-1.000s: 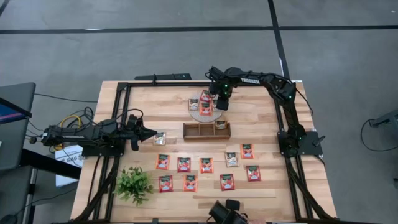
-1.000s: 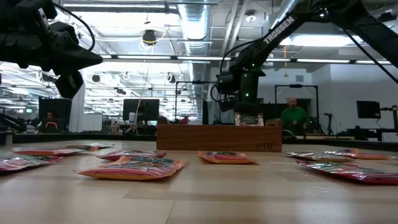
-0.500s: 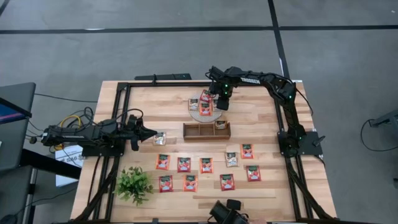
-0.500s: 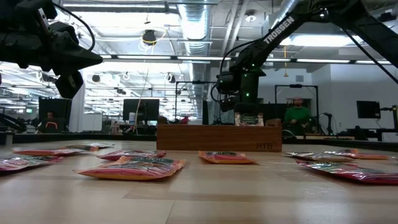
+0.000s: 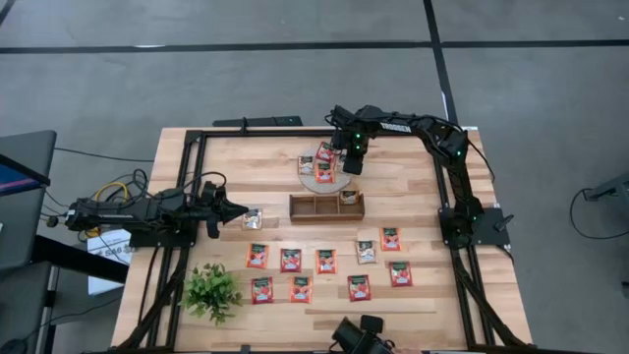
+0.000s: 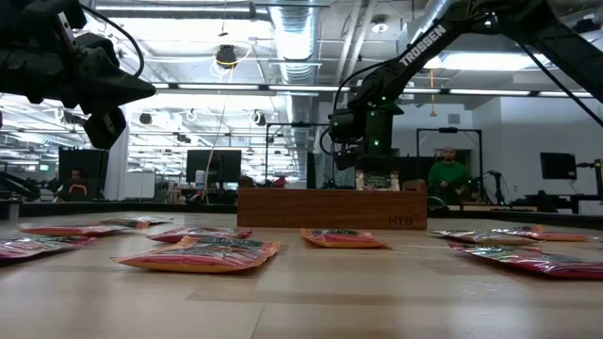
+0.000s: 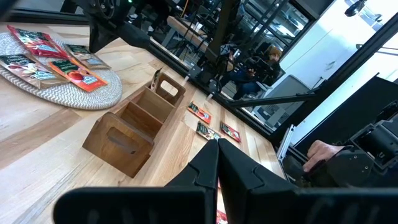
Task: Pick & Place Tea
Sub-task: Put the brown tea bag into the right section of the wooden organizer
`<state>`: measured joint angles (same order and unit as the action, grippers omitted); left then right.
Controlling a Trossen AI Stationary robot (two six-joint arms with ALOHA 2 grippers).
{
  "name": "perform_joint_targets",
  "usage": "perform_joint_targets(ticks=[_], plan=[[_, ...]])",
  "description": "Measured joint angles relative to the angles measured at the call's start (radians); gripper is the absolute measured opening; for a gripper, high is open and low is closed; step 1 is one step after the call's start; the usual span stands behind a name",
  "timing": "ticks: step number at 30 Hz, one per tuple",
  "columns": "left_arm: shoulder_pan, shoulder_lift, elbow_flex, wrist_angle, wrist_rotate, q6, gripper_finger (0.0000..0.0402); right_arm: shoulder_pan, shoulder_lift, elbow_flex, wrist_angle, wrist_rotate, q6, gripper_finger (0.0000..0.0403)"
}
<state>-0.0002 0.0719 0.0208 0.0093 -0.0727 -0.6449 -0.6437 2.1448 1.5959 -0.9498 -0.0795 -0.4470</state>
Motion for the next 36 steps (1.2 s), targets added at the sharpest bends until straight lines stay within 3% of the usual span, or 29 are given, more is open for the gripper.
perform_joint_targets(ticks=[10,22,28,36], plan=[[0.0,0.0,0.0,0.0,0.0,0.0,0.0,0.0,0.0,0.006,-0.07,0.033,0.002,0.0001],[0.0,0.0,0.0,0.0,0.0,0.001,0.0,0.002,-0.001,0.183,-0.175,0.033,-0.002,0.0],[0.0,0.0,0.0,0.0,0.0,0.001,0.0,-0.015,-0.002,0.202,-0.173,0.033,0.04,0.0002],[0.0,0.0,0.0,0.0,0.0,0.003,0.0,-0.068,0.0,0.202,-0.196,0.018,0.107,0.0045]])
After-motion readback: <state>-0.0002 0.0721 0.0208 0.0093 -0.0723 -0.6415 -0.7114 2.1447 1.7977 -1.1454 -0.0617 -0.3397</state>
